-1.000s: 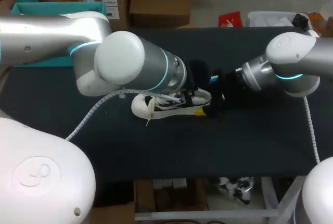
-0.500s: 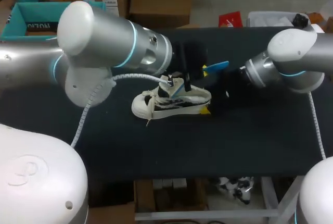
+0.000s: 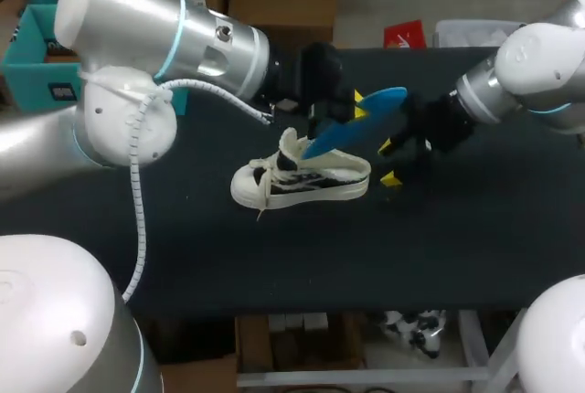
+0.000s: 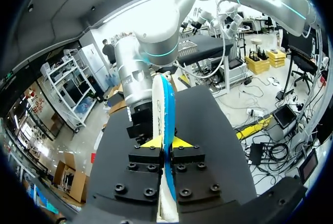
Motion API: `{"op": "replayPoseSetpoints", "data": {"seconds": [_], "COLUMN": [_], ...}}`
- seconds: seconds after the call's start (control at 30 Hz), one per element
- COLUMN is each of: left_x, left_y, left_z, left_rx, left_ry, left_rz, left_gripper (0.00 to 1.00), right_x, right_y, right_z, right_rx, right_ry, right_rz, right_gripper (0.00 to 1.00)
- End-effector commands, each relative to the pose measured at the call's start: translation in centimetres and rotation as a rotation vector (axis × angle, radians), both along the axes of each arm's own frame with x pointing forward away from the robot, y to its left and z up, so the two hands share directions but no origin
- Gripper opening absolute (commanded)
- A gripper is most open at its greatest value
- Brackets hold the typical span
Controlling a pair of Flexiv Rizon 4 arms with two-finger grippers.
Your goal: Open the shoe tongue, take the insole out of the shoe, put the insole back into the shoe, and pack the shoe into the shoebox
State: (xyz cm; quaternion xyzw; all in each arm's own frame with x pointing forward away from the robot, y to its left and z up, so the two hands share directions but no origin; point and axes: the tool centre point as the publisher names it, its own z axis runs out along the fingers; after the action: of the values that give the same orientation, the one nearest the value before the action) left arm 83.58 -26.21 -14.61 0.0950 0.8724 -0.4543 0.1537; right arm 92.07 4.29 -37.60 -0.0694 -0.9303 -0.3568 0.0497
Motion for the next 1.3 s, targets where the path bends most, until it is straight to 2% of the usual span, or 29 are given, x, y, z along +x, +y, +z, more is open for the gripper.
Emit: {"op": "replayPoseSetpoints", "data": {"seconds": [0.03,0.4,0.77,1.1,1.3], "left_x": [0.0,0.0,0.0,-0.4,-0.8], "left_y": [2.1,7.2,11.8,14.4,16.3], "left_z": [0.7,1.9,3.0,3.5,3.2], "left_rx": [-0.103,-0.166,-0.192,-0.196,-0.182], "left_ry": [0.048,0.114,0.142,0.147,0.147], "left_rz": [-0.096,-0.116,-0.064,-0.025,0.023], "left_gripper": [0.00,0.00,0.00,0.00,0.00], "right_x": [-0.2,1.8,3.7,3.9,3.6], "right_y": [0.3,2.9,5.4,7.8,9.2], "right_z": [2.4,4.6,5.5,5.3,5.0], "right_rx": [-0.095,-0.279,-0.388,-0.531,-0.588], "right_ry": [-0.024,-0.038,-0.076,-0.074,-0.078], "right_rz": [0.008,0.057,0.118,0.143,0.147], "right_gripper": [1.00,1.00,1.00,1.00,1.00]}}
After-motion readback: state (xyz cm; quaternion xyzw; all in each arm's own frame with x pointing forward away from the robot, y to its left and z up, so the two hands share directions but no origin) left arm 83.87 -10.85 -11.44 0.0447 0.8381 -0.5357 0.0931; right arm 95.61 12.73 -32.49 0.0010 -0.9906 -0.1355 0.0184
